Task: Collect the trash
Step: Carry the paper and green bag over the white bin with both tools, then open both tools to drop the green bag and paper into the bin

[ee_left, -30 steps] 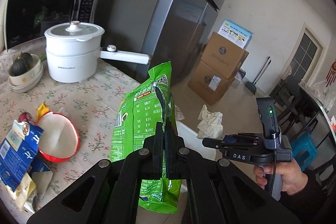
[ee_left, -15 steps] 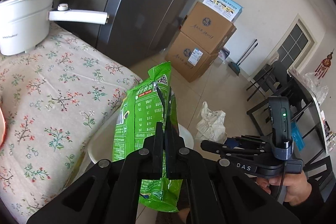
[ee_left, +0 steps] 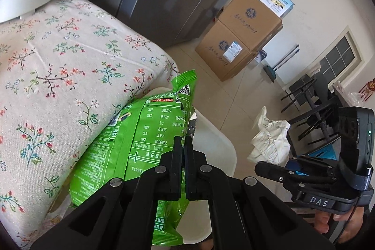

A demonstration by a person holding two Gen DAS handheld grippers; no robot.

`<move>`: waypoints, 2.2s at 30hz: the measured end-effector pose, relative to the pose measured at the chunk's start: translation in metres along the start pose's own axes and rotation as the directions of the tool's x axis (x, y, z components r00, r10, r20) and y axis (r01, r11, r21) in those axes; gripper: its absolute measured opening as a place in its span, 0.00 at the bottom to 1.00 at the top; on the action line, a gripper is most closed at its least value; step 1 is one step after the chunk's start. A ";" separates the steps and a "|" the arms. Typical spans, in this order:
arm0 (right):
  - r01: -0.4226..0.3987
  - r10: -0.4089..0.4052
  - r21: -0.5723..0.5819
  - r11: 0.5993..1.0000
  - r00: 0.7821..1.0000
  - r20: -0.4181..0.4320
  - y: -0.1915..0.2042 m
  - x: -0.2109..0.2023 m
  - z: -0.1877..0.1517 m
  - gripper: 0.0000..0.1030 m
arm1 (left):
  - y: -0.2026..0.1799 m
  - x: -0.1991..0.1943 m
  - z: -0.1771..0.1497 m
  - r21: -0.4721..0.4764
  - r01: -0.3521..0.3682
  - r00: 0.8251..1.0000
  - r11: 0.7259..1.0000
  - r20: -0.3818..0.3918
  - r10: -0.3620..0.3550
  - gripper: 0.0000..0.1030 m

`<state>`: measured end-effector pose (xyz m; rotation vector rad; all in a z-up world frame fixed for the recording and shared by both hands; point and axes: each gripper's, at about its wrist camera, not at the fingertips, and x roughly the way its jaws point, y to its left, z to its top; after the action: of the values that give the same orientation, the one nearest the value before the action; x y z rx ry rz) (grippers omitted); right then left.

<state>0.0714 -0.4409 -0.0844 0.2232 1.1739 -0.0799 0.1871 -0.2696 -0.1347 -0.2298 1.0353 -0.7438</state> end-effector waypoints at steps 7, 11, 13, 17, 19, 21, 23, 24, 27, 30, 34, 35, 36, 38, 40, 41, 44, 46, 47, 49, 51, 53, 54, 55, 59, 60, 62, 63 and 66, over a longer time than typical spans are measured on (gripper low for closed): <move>0.008 -0.008 0.015 1.000 1.000 -0.006 -0.005 0.000 -0.002 0.31 | -0.003 0.026 0.001 -0.009 0.001 0.994 1.000 -0.107 -0.002 0.37; 0.010 -0.010 0.018 1.000 1.000 -0.007 -0.006 -0.001 0.000 0.31 | -0.006 0.018 0.003 0.019 -0.031 0.995 0.999 -0.092 0.033 0.52; 0.007 -0.007 0.015 1.000 1.000 -0.005 -0.005 -0.001 0.001 0.31 | -0.005 0.008 0.006 0.027 -0.061 0.995 0.998 -0.078 0.062 0.56; 0.000 0.000 0.008 1.000 1.000 -0.008 -0.001 0.000 0.003 0.32 | 0.004 -0.016 0.011 0.042 -0.154 0.987 0.987 -0.046 0.156 0.67; -0.003 0.003 0.002 1.000 1.000 -0.012 0.003 0.000 0.004 0.32 | 0.011 -0.029 0.013 0.044 -0.184 0.982 0.982 -0.032 0.186 0.70; -0.004 0.004 -0.004 1.000 1.000 -0.014 0.006 0.001 0.004 0.32 | 0.017 -0.042 0.015 0.049 -0.222 0.975 0.974 -0.017 0.223 0.74; -0.006 0.006 -0.008 1.000 1.000 -0.013 0.009 0.001 0.005 0.32 | 0.020 -0.052 0.017 0.051 -0.255 0.967 0.966 -0.003 0.256 0.77; -0.008 0.008 -0.007 1.000 1.000 -0.009 0.011 0.000 0.006 0.32 | 0.023 -0.058 0.017 0.047 -0.267 0.964 0.963 0.001 0.267 0.77; -0.016 0.017 -0.016 1.000 1.000 0.014 0.017 -0.007 0.010 0.32 | 0.032 -0.075 0.017 0.027 -0.288 0.958 0.957 0.011 0.288 0.78; -0.042 0.043 -0.038 0.998 0.998 0.038 0.029 -0.017 0.016 0.32 | 0.036 -0.095 0.019 0.022 -0.330 0.943 0.944 0.035 0.330 0.78; -0.084 0.090 -0.094 0.992 0.994 0.058 0.065 -0.022 0.030 0.32 | 0.044 -0.126 0.017 0.026 -0.394 0.917 0.919 0.068 0.392 0.79; -0.094 0.100 -0.111 0.989 0.993 0.056 0.076 -0.020 0.033 0.32 | 0.048 -0.134 0.016 0.022 -0.407 0.911 0.913 0.075 0.405 0.79; -0.104 0.111 -0.126 0.987 0.993 0.049 0.087 -0.016 0.036 0.32 | 0.052 -0.144 0.015 0.015 -0.419 0.905 0.908 0.081 0.417 0.79; -0.113 0.118 -0.151 0.982 0.993 0.027 0.107 -0.004 0.041 0.32 | 0.062 -0.160 0.011 -0.002 -0.439 0.895 0.898 0.085 0.438 0.79; -0.109 0.110 -0.175 0.978 0.994 -0.003 0.125 0.013 0.043 0.32 | 0.071 -0.176 0.006 -0.018 -0.451 0.888 0.892 0.085 0.451 0.79; -0.097 0.094 -0.188 0.977 0.995 -0.023 0.131 0.024 0.043 0.32 | 0.076 -0.184 0.003 -0.024 -0.456 0.886 0.890 0.085 0.456 0.79; -0.033 0.010 -0.199 0.980 0.993 -0.113 0.134 0.068 0.039 0.32 | 0.089 -0.207 -0.007 -0.032 -0.478 0.874 0.878 0.087 0.479 0.79; 0.011 -0.046 -0.179 0.984 0.980 -0.192 0.125 0.100 0.033 0.32 | 0.097 -0.221 -0.015 -0.038 -0.490 0.866 0.871 0.089 0.492 0.79; 0.028 -0.066 -0.166 0.986 0.972 -0.226 0.119 0.114 0.030 0.32 | 0.102 -0.229 -0.019 -0.042 -0.495 0.863 0.868 0.090 0.496 0.79; 0.042 -0.080 -0.140 0.989 0.958 -0.275 0.110 0.134 0.026 0.32 | 0.112 -0.243 -0.028 -0.051 -0.506 0.856 0.861 0.091 0.509 0.79; 0.054 -0.089 -0.124 0.991 0.952 -0.294 0.104 0.144 0.024 0.32 | 0.123 -0.256 -0.036 -0.062 -0.520 0.847 0.852 0.089 0.524 0.79; 0.068 -0.100 -0.114 0.991 0.948 -0.302 0.099 0.152 0.023 0.32 | 0.134 -0.266 -0.045 -0.073 -0.537 0.837 0.841 0.081 0.541 0.79; 0.070 -0.100 -0.106 0.992 0.946 -0.309 0.096 0.156 0.021 0.32 | 0.139 -0.270 -0.050 -0.078 -0.544 0.833 0.835 0.074 0.549 0.79; 0.064 -0.091 -0.094 0.994 0.944 -0.318 0.093 0.160 0.020 0.32 | 0.144 -0.273 -0.056 -0.086 -0.550 0.829 0.831 0.066 0.555 0.79; 0.024 -0.036 -0.035 0.999 0.928 -0.370 0.080 0.181 0.008 0.33 | 0.160 -0.285 -0.073 -0.109 -0.558 0.824 0.823 0.044 0.565 0.79; 0.013 -0.017 -0.013 1.000 0.924 -0.383 0.077 0.184 0.005 0.36 | 0.163 -0.289 -0.078 -0.112 -0.561 0.822 0.820 0.044 0.568 0.79; 0.034 -0.025 0.016 0.999 0.917 -0.398 0.070 0.185 0.003 0.44 | 0.169 -0.296 -0.086 -0.124 -0.564 0.819 0.816 0.042 0.572 0.79; 0.050 -0.041 0.014 0.999 0.918 -0.394 0.068 0.182 0.004 0.55 | 0.172 -0.299 -0.089 -0.130 -0.566 0.818 0.814 0.039 0.574 0.79; 0.072 -0.062 0.016 0.997 0.932 -0.358 0.060 0.168 0.008 0.64 | 0.180 -0.305 -0.098 -0.138 -0.577 0.810 0.805 0.028 0.586 0.79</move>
<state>0.1547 -0.3751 -0.2284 0.2289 1.5452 -0.1201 0.0955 0.0790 -0.0642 -0.0318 1.0116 -0.1070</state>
